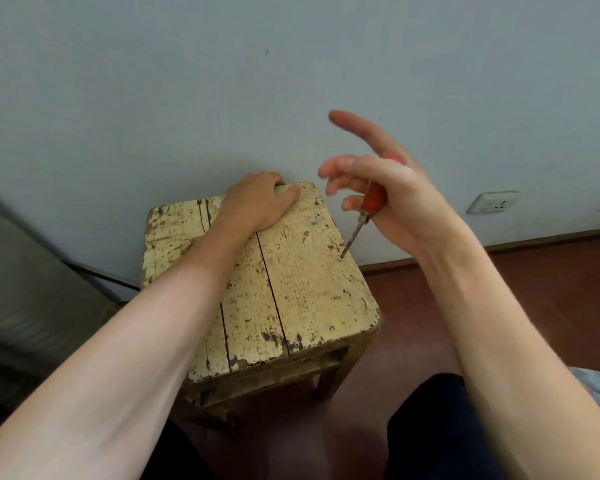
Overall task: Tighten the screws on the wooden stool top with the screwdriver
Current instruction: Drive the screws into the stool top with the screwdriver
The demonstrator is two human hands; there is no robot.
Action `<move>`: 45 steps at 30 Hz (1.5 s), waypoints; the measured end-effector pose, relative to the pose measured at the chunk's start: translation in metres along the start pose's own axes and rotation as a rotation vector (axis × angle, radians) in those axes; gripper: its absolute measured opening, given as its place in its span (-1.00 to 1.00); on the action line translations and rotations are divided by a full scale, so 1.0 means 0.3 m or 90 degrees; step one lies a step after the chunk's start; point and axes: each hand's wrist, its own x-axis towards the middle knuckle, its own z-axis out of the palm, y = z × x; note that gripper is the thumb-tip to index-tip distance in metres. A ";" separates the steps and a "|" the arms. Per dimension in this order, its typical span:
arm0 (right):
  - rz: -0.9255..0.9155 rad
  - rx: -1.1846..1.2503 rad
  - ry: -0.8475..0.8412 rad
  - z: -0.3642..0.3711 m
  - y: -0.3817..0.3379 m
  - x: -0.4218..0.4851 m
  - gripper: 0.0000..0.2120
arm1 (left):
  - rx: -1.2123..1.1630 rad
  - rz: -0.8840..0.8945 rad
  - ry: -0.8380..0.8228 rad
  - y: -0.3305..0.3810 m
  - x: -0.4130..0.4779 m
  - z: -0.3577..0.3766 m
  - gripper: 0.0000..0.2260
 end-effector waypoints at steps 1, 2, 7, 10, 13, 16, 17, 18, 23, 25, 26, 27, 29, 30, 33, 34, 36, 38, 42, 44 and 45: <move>-0.008 -0.031 -0.034 0.003 -0.001 0.001 -0.58 | 0.000 -0.002 0.002 0.001 -0.001 -0.001 -0.50; -0.017 -0.060 -0.050 0.011 0.001 0.002 -0.63 | 0.001 -0.003 0.002 0.002 -0.001 -0.002 -0.50; -0.062 -0.058 0.092 0.077 0.025 -0.001 -0.70 | 0.003 0.000 0.002 0.005 -0.004 -0.005 -0.51; -0.131 -0.043 0.385 0.146 0.050 -0.008 -0.68 | 0.003 0.001 -0.002 0.005 -0.004 -0.005 -0.50; -0.145 0.004 0.643 0.190 0.054 0.000 -0.66 | -0.003 0.008 -0.004 0.005 -0.007 -0.003 -0.50; -0.108 0.008 0.592 0.202 0.045 -0.006 -0.77 | -0.013 0.005 0.002 0.002 -0.013 -0.001 -0.52; -0.084 0.025 0.513 0.200 0.038 -0.016 -0.85 | -0.013 0.003 0.003 0.002 -0.013 -0.002 -0.52; -0.054 0.031 0.432 0.188 0.029 -0.025 -0.83 | -0.013 0.002 0.002 0.004 -0.012 -0.004 -0.53; 0.029 -0.046 0.130 0.068 -0.003 -0.025 -0.55 | -0.005 0.000 0.002 0.011 -0.014 -0.010 -0.51; 0.056 -0.042 0.035 0.039 -0.017 -0.007 -0.51 | 0.002 -0.001 -0.007 0.013 -0.017 -0.014 -0.46; 0.069 -0.035 -0.013 0.028 -0.025 0.000 -0.49 | 0.004 -0.001 -0.013 0.013 -0.019 -0.015 -0.44; 0.079 -0.037 -0.062 0.019 -0.031 0.008 -0.49 | 0.004 0.001 -0.019 0.013 -0.020 -0.016 -0.44; 0.071 -0.066 -0.142 0.008 -0.035 0.018 -0.52 | -0.003 0.000 -0.019 0.012 -0.021 -0.018 -0.48; 0.053 -0.079 -0.153 0.009 -0.029 0.020 -0.55 | -0.006 -0.003 -0.015 0.012 -0.019 -0.018 -0.49; 0.001 -0.052 -0.035 0.044 0.005 0.009 -0.63 | -0.004 -0.003 -0.003 0.009 -0.013 -0.012 -0.51; -0.025 -0.040 0.046 0.066 0.021 0.002 -0.64 | -0.003 -0.003 0.000 0.009 -0.012 -0.009 -0.50; -0.094 -0.036 0.253 0.119 0.048 -0.013 -0.68 | -0.004 -0.001 0.000 0.004 -0.008 -0.006 -0.49; -0.141 -0.011 0.477 0.166 0.068 -0.014 -0.74 | -0.007 0.001 -0.003 0.002 -0.004 -0.005 -0.48; -0.133 0.031 0.598 0.189 0.068 -0.002 -0.83 | -0.007 0.001 -0.004 0.001 -0.004 0.000 -0.48; -0.081 0.035 0.490 0.151 0.061 -0.010 -0.80 | -0.006 0.006 0.001 0.001 -0.004 0.001 -0.47; -0.051 0.033 0.409 0.118 0.055 -0.013 -0.71 | -0.003 0.008 0.004 0.002 -0.004 0.000 -0.47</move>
